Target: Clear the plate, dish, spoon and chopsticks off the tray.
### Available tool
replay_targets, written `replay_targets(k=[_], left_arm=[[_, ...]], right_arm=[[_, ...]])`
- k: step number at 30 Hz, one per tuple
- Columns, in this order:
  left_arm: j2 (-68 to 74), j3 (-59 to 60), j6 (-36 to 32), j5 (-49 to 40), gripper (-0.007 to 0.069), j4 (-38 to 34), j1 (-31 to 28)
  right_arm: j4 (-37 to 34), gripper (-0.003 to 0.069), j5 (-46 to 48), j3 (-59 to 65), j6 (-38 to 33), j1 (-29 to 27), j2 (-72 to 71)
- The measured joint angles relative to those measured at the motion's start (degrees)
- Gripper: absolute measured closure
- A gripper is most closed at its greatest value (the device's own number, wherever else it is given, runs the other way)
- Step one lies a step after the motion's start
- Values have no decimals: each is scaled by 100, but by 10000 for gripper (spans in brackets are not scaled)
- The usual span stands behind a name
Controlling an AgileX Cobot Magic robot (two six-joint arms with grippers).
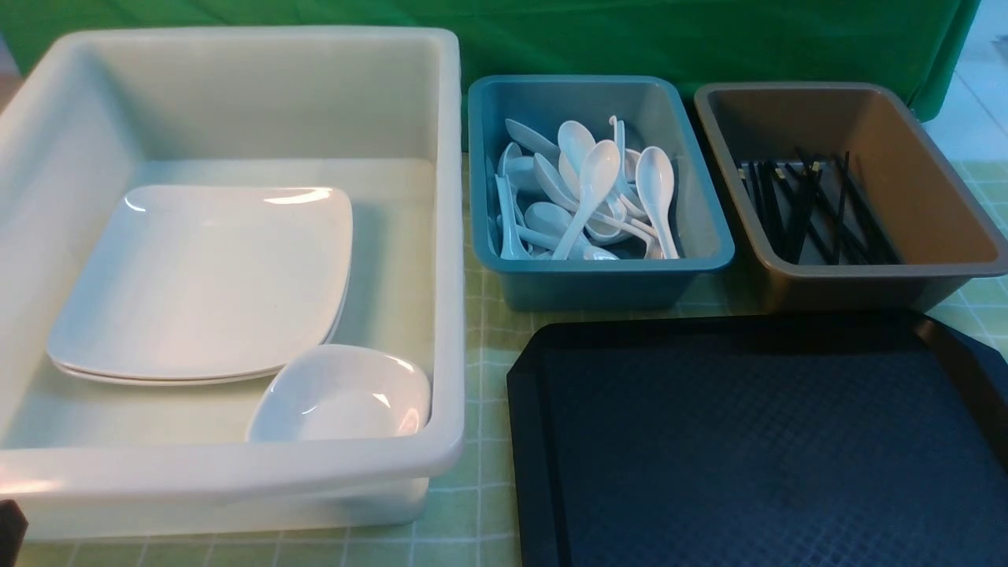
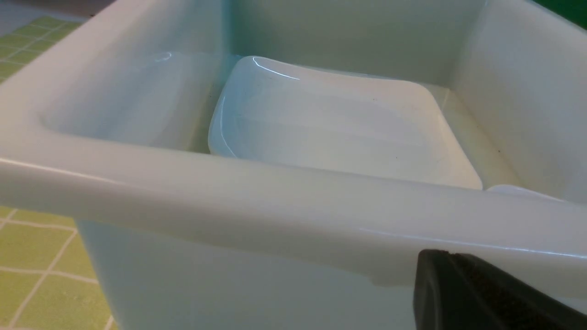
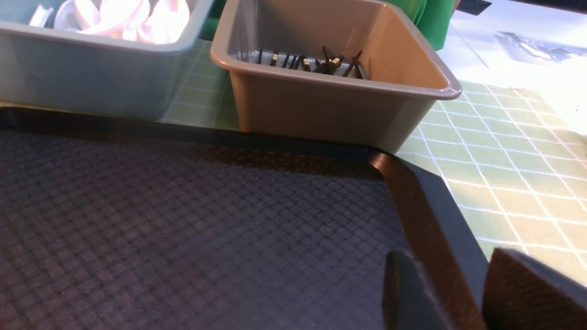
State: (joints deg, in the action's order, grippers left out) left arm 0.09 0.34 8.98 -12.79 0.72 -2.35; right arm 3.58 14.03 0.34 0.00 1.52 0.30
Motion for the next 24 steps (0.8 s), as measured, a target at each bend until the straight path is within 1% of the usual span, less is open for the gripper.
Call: replay_targets(k=[7,12,24], left_arm=[[0,0,0,5,633,0,-19],[0,0,5,5,633,0,-229],[0,0,2,5,633,0,-236]], right_arm=[[0,419,0,0,0,0,0],[0,419,0,0,0,0,0],[0,419,0,0,0,0,0]])
